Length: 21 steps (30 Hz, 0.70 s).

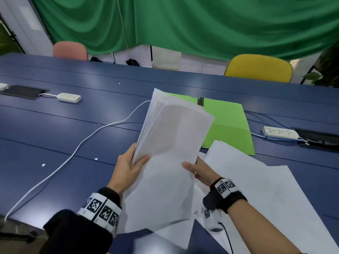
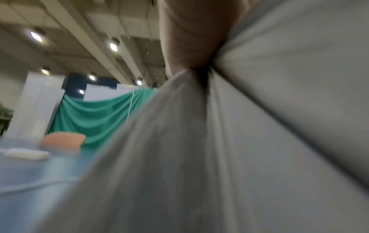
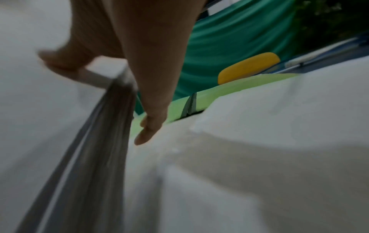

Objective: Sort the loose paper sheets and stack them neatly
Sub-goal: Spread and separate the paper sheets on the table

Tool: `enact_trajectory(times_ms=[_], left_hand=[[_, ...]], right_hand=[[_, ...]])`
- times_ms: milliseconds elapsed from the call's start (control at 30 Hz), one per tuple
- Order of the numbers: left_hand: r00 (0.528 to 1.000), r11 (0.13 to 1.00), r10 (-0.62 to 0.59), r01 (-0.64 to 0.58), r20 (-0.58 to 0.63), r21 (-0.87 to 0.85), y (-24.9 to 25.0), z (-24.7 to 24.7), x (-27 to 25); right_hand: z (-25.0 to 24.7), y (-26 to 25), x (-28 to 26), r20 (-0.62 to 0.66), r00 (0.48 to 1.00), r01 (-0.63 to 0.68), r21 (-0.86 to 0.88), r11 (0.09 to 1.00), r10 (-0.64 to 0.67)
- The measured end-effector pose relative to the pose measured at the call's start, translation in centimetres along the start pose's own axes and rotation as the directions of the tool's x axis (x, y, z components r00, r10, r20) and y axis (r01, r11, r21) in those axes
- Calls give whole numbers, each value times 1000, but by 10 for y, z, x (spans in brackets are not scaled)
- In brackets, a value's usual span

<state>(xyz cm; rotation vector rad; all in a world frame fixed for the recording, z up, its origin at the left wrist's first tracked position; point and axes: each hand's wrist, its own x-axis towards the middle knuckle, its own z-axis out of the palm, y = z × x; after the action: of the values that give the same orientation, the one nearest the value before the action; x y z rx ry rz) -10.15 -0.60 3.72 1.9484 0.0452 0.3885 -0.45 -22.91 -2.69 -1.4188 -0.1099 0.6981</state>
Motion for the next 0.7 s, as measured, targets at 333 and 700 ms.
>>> enact_trajectory(times_ms=[333,700], left_hand=[[911,961,90,-185,-403,-205,28,-4,13],[909,938,-147,3,-391,-346,8,25,-6]], right_hand=[[23,-93,-17,-166,850,505,-19,863,-500],[26,-40,-30,-257,892,359,-98,928,-372]])
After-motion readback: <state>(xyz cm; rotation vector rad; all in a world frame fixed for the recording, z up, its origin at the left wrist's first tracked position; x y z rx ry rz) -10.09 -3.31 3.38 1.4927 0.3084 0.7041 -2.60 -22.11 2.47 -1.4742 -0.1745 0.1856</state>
